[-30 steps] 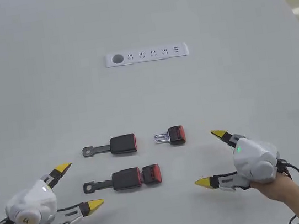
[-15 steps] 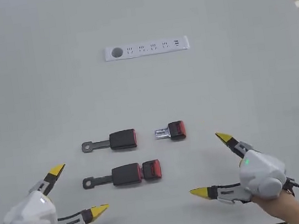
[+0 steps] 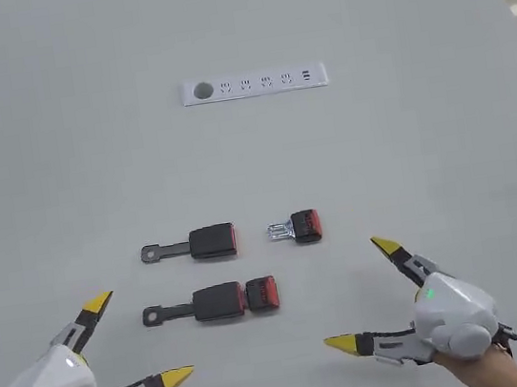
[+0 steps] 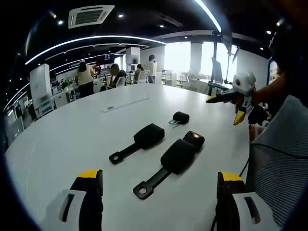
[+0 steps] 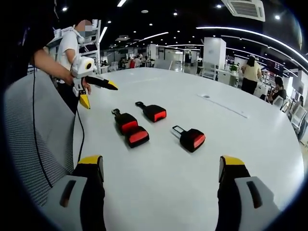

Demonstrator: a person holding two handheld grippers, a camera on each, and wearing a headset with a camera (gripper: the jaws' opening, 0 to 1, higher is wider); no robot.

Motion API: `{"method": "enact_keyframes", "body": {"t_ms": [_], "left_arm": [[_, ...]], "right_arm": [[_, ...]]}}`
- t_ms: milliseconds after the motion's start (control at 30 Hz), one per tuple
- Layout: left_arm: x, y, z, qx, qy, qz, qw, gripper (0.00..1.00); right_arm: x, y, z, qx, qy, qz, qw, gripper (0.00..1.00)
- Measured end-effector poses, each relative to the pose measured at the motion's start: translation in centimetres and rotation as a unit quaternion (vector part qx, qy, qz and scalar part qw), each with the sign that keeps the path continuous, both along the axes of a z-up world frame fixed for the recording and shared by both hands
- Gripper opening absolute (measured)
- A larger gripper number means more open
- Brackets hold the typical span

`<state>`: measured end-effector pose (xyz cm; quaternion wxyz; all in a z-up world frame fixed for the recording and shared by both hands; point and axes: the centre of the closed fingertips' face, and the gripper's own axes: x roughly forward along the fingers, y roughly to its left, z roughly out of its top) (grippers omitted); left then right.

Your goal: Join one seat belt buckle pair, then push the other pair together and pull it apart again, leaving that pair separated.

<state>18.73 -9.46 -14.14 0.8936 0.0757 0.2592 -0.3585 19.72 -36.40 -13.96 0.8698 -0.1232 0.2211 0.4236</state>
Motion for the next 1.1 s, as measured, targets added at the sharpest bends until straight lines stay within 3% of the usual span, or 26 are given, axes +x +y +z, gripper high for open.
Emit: {"method": "enact_keyframes", "body": {"t_ms": [100, 633, 733, 1100], "left_arm": [[0.1, 0.1, 0.1, -0.019, 0.003, 0.012, 0.9997, 1.00], [0.2, -0.7, 0.9, -0.022, -0.012, 0.007, 0.9997, 1.00], [0.3, -0.9, 1.3, -0.033, -0.014, 0.010, 0.9993, 1.00], [0.3, -0.9, 1.3, -0.028, -0.015, 0.009, 0.9995, 1.00]], "right_arm": [[-0.1, -0.1, -0.1, -0.003, 0.001, 0.001, 1.0000, 1.00], [-0.2, -0.4, -0.2, 0.020, 0.004, -0.013, 0.9997, 1.00], [-0.1, -0.4, -0.2, 0.023, 0.003, -0.016, 0.9996, 1.00], [0.1, -0.5, -0.3, 0.026, 0.006, -0.018, 0.9995, 1.00]]}}
